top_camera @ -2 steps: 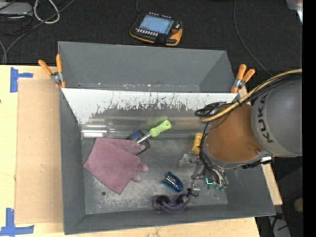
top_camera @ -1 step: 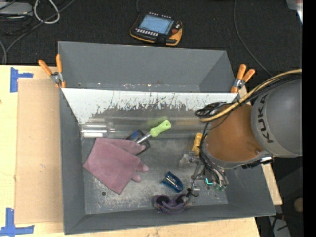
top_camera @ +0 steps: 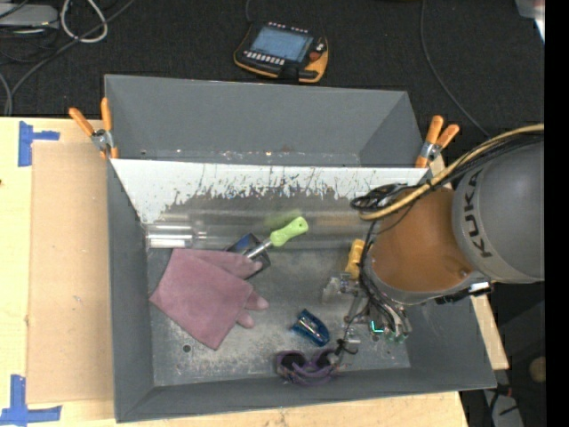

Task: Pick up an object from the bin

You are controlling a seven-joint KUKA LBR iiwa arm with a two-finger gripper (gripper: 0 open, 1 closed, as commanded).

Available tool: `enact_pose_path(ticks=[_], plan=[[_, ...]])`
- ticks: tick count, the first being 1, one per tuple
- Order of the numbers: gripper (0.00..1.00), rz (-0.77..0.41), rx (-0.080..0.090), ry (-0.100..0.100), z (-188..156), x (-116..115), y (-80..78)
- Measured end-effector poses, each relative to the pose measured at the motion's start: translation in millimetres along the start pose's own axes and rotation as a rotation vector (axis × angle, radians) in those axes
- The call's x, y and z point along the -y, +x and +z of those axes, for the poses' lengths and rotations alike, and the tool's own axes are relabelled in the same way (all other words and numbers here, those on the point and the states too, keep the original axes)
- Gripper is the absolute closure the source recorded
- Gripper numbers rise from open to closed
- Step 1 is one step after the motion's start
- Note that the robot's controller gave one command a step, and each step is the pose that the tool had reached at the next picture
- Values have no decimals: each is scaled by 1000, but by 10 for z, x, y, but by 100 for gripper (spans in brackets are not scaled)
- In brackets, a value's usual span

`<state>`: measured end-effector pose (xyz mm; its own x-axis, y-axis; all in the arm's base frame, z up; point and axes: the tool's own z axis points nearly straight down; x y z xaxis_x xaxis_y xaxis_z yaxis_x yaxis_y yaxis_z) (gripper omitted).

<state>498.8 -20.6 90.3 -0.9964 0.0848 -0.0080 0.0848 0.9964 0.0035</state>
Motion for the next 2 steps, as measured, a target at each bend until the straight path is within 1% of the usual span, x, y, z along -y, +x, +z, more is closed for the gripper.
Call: enact_pose_path(ticks=[1, 2], plan=[[100, 1, 0, 0, 0, 0, 0], [0, 1, 0, 0, 0, 0, 0]])
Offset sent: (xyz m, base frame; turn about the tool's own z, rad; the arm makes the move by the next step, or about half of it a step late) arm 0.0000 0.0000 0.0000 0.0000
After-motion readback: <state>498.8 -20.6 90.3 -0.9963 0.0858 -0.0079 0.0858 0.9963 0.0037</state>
